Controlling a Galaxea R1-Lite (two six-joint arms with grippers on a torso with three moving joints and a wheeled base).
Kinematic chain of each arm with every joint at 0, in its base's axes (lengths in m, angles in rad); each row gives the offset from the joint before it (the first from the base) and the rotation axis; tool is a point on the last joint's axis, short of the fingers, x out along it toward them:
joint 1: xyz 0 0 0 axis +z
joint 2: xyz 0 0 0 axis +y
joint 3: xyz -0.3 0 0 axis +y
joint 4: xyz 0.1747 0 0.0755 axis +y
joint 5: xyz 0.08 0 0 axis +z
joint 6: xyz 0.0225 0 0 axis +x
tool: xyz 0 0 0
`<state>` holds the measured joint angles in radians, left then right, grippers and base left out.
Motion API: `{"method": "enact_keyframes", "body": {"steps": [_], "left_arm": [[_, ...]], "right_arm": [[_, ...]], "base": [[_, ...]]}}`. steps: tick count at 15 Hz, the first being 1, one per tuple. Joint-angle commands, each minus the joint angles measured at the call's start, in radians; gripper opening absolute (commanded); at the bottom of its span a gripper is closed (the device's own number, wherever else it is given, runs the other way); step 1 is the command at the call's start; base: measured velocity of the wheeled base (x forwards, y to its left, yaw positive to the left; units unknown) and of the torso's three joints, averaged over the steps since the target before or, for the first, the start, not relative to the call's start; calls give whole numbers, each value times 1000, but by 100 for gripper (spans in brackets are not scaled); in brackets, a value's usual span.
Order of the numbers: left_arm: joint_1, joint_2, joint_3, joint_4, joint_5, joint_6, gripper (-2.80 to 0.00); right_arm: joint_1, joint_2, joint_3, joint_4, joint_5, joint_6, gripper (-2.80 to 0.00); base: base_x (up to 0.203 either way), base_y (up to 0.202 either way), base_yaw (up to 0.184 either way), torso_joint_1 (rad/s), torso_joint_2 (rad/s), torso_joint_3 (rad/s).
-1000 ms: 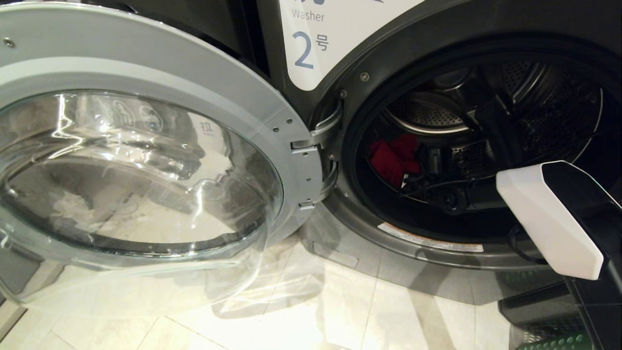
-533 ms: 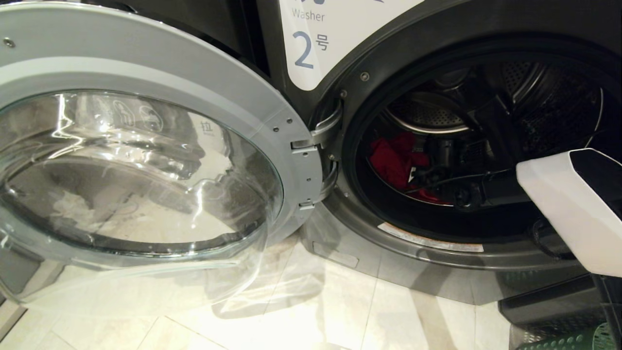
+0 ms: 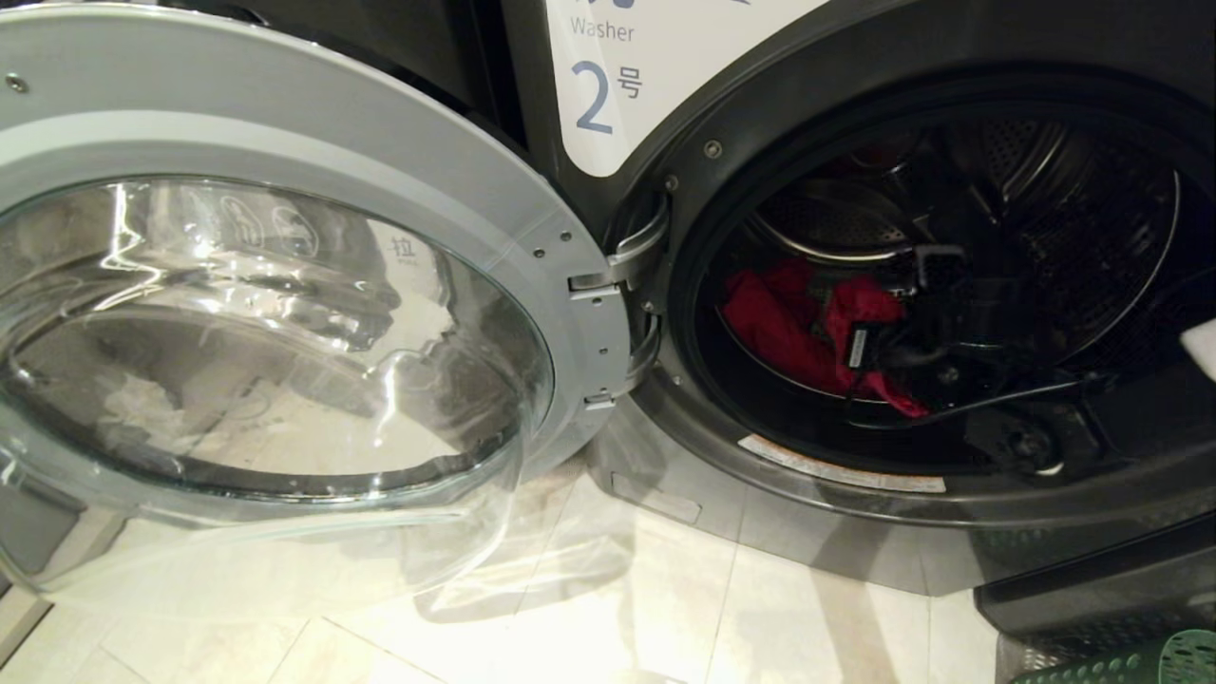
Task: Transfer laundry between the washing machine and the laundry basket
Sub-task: Pick a cloth and place it into the basket
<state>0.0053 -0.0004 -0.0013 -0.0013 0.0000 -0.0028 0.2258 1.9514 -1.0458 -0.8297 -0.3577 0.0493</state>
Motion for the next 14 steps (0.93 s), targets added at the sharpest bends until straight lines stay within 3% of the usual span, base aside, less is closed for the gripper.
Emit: {"method": "enact_keyframes", "body": {"steps": [1, 4, 7, 11, 14], "left_arm": [[1, -1, 0, 0, 0, -1, -280], [1, -1, 0, 0, 0, 0, -280], [1, -1, 1, 0, 0, 0, -280], [1, -1, 0, 0, 0, 0, -280], [0, -1, 0, 0, 0, 0, -280]], "right_arm": [[17, -294, 178, -29, 42, -30, -280], [54, -606, 415, -42, 146, -110, -280], [139, -915, 571, 6, 227, -189, -280], [251, -1280, 670, 222, 288, -351, -280], [296, -1514, 634, 444, 367, -451, -280]], "base": [[0, 0, 0, 0, 0, 0], [0, 0, 0, 0, 0, 0], [0, 0, 0, 0, 0, 0], [0, 0, 0, 0, 0, 0], [0, 0, 0, 0, 0, 0]]}}
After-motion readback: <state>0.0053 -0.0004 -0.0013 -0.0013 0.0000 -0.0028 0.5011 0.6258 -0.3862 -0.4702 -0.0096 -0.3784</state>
